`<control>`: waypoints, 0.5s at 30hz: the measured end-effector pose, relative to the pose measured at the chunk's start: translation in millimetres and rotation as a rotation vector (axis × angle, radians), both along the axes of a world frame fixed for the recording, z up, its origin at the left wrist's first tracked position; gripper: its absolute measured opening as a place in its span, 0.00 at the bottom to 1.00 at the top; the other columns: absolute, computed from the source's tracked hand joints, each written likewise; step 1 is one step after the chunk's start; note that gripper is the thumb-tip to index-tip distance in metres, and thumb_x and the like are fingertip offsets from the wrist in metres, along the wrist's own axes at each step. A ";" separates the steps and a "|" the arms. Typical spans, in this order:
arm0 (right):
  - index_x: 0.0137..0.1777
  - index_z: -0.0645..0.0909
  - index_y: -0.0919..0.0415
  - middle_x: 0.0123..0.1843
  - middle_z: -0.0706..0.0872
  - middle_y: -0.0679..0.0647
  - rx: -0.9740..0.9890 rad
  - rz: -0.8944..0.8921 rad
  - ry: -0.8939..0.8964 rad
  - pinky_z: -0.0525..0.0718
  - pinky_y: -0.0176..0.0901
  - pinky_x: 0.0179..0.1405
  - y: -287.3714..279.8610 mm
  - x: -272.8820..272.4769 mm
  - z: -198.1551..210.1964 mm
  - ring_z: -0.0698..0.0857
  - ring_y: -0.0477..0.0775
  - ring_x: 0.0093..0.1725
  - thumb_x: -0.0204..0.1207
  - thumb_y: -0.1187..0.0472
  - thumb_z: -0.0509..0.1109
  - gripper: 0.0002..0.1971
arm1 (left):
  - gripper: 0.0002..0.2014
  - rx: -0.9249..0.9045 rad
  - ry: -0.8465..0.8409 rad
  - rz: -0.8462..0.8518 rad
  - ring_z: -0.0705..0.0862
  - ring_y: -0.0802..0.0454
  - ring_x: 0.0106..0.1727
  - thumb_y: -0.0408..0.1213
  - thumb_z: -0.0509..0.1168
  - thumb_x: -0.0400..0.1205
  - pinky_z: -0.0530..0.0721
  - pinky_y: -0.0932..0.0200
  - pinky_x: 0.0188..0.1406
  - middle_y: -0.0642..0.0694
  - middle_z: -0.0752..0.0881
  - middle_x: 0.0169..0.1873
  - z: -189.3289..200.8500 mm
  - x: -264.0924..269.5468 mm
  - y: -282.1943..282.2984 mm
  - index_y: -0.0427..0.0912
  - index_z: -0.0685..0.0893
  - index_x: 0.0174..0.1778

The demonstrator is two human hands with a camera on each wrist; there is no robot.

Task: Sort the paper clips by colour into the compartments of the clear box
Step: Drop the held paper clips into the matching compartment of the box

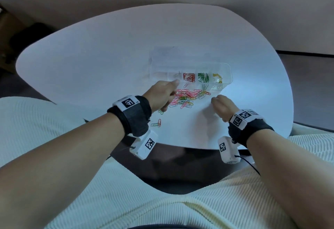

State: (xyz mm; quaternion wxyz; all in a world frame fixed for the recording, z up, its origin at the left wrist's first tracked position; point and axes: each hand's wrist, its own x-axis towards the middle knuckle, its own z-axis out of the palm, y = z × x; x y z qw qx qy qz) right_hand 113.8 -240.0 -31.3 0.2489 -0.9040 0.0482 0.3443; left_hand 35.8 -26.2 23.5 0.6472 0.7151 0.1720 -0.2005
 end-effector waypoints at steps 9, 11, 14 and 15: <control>0.38 0.75 0.58 0.26 0.72 0.52 0.705 -0.358 0.119 0.58 0.37 0.21 -0.4 39.4 84.9 0.60 0.48 0.22 0.86 0.59 0.59 0.13 | 0.14 -0.098 0.036 0.015 0.59 0.57 0.19 0.38 0.54 0.89 0.59 0.68 0.16 0.49 0.65 0.23 18.1 53.0 -40.6 0.39 0.75 0.39; 0.44 0.81 0.63 0.29 0.73 0.54 0.648 -0.378 0.039 0.62 0.39 0.24 -9.2 46.1 85.6 0.64 0.48 0.24 0.84 0.63 0.62 0.09 | 0.14 -0.019 0.064 -0.007 0.61 0.55 0.20 0.36 0.55 0.89 0.61 0.66 0.18 0.48 0.68 0.24 21.4 69.7 -50.4 0.37 0.78 0.39; 0.43 0.80 0.63 0.30 0.68 0.53 0.559 -0.418 0.036 0.61 0.39 0.27 -19.3 47.1 72.0 0.63 0.49 0.26 0.83 0.62 0.65 0.08 | 0.12 0.158 0.126 -0.077 0.66 0.48 0.23 0.33 0.59 0.85 0.67 0.62 0.24 0.45 0.71 0.26 21.7 91.9 -64.1 0.38 0.79 0.35; 0.42 0.78 0.62 0.31 0.67 0.53 0.530 -0.416 0.050 0.62 0.40 0.28 -19.1 47.5 67.4 0.63 0.49 0.27 0.83 0.59 0.65 0.09 | 0.10 0.212 0.142 -0.099 0.67 0.47 0.23 0.33 0.60 0.82 0.70 0.60 0.27 0.43 0.71 0.27 21.2 98.0 -68.1 0.38 0.78 0.35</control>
